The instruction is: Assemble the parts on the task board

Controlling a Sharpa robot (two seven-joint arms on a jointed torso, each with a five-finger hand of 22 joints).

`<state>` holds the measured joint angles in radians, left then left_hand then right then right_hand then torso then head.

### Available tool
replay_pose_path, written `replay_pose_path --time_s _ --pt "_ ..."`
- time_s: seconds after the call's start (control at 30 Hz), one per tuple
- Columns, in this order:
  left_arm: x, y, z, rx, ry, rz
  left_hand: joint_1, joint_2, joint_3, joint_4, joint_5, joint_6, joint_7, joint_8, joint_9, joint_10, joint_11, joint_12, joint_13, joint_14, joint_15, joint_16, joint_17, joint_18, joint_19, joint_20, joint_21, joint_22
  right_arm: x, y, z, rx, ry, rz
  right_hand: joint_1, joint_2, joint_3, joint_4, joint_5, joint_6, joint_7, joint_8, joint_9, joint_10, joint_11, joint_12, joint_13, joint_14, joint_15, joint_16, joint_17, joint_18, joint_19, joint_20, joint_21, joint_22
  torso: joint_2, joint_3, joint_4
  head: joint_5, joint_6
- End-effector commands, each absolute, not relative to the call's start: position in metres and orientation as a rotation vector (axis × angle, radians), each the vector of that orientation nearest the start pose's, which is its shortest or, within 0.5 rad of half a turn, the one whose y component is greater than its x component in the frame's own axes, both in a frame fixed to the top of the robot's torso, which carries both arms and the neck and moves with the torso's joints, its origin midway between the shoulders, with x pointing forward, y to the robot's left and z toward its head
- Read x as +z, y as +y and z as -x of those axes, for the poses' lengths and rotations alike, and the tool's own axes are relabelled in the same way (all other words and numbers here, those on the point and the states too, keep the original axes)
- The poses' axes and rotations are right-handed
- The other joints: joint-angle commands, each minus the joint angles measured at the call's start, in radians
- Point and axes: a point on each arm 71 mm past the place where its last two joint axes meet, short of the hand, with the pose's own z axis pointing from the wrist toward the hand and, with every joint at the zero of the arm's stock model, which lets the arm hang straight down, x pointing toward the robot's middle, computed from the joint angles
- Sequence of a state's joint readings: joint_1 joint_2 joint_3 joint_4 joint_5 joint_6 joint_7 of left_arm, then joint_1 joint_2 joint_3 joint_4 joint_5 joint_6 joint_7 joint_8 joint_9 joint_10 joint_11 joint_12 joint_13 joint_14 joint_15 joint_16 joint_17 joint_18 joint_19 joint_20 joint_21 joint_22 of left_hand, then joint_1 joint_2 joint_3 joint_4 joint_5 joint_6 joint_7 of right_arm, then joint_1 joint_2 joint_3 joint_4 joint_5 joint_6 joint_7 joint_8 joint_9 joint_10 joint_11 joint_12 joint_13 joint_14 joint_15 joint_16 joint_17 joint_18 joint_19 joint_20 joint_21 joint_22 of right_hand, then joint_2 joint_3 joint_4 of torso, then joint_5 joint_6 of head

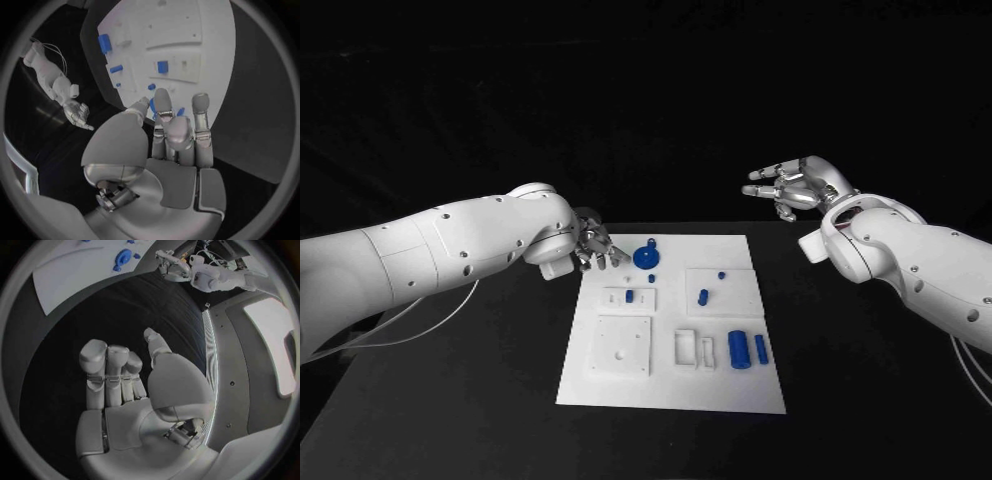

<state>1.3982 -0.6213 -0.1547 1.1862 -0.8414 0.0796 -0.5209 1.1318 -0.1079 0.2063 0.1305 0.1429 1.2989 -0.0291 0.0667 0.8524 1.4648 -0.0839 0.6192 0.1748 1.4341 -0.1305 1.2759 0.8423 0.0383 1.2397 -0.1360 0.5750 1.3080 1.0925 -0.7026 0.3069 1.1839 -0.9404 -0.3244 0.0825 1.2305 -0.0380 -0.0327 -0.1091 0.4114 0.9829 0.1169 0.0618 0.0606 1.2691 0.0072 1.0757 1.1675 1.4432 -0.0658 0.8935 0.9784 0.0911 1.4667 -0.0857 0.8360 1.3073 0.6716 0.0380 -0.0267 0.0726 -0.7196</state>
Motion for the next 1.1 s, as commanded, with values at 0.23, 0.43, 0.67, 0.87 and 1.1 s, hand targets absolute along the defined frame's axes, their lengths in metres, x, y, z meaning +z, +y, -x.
replay_pose_path --time_s 0.23,0.43,0.67,0.87,1.1 --pt "-0.157 0.219 -0.578 -0.414 2.175 0.478 0.02 -0.003 -0.012 -0.005 0.006 -0.051 0.024 -0.001 -0.197 0.047 0.022 -0.137 0.096 -0.038 -0.001 -0.122 -0.187 -0.025 -0.007 -0.013 -0.046 0.007 -0.145 -0.25 -0.561 0.963 1.446 -0.522 -0.002 0.004 -0.003 -0.004 0.0 -0.009 0.001 -0.001 0.001 -0.009 0.001 -0.005 -0.002 0.0 -0.001 -0.006 -0.001 0.016 0.059 0.0 -0.007 0.057 0.003 -0.0002 -0.0017 0.001 0.008" --pt "-0.15 0.226 -0.59 -0.413 2.137 0.494 0.023 0.008 -0.023 -0.016 0.004 -0.156 0.071 -0.003 -0.464 0.046 0.038 -0.194 0.106 -0.044 0.015 -0.118 -0.2 -0.013 -0.002 0.003 -0.067 0.013 -0.145 -0.249 -0.561 0.964 1.446 -0.522 -0.002 0.004 -0.003 -0.004 0.0 -0.009 0.001 -0.001 0.001 -0.009 0.001 -0.005 -0.002 0.0 -0.001 -0.006 -0.001 0.016 0.059 0.0 -0.007 0.057 0.007 -0.001 -0.003 0.003 0.013" --pt "-0.148 0.231 -0.599 -0.378 2.127 0.477 0.022 0.007 -0.029 -0.019 0.004 -0.136 0.071 -0.001 -0.577 0.047 0.036 -0.164 0.105 -0.035 0.013 -0.085 -0.17 -0.013 0.008 0.001 -0.07 0.017 -0.144 -0.249 -0.561 0.965 1.445 -0.519 -0.002 0.004 -0.003 -0.004 0.0 -0.009 0.001 -0.001 0.001 -0.009 0.001 -0.005 -0.002 0.0 -0.001 -0.006 -0.001 0.016 0.059 0.0 -0.007 0.057 0.012 -0.0024 -0.0005 0.006 0.018" --pt "-0.15 0.231 -0.604 -0.353 2.165 0.466 0.007 -0.001 -0.03 -0.006 -0.003 -0.142 0.073 -0.001 -0.581 0.047 0.037 -0.155 0.106 -0.034 0.013 -0.077 -0.163 -0.013 0.01 0.001 -0.067 0.018 -0.144 -0.248 -0.56 0.967 1.445 -0.516 -0.001 0.004 -0.004 -0.005 -0.001 -0.008 0.0 -0.001 0.001 -0.008 0.001 -0.004 -0.001 0.001 -0.001 -0.007 0.0 0.016 0.059 0.0 -0.005 0.056 0.02 -0.0069 -0.0048 0.009 0.02" --pt "-0.156 0.232 -0.609 -0.322 2.231 0.454 -0.02 -0.042 -0.033 0.019 -0.029 -0.146 0.074 0.001 -0.576 0.046 0.041 -0.155 0.105 -0.041 0.015 -0.08 -0.172 -0.013 0.003 0.004 -0.066 0.018 -0.141 -0.248 -0.56 0.97 1.443 -0.511 -0.002 0.003 -0.005 -0.004 -0.001 -0.008 0.0 -0.001 0.001 -0.008 0.001 -0.004 -0.001 0.001 -0.001 -0.007 0.001 0.016 0.059 0.0 -0.005 0.056 0.03 -0.0105 -0.0071 0.009 0.022"
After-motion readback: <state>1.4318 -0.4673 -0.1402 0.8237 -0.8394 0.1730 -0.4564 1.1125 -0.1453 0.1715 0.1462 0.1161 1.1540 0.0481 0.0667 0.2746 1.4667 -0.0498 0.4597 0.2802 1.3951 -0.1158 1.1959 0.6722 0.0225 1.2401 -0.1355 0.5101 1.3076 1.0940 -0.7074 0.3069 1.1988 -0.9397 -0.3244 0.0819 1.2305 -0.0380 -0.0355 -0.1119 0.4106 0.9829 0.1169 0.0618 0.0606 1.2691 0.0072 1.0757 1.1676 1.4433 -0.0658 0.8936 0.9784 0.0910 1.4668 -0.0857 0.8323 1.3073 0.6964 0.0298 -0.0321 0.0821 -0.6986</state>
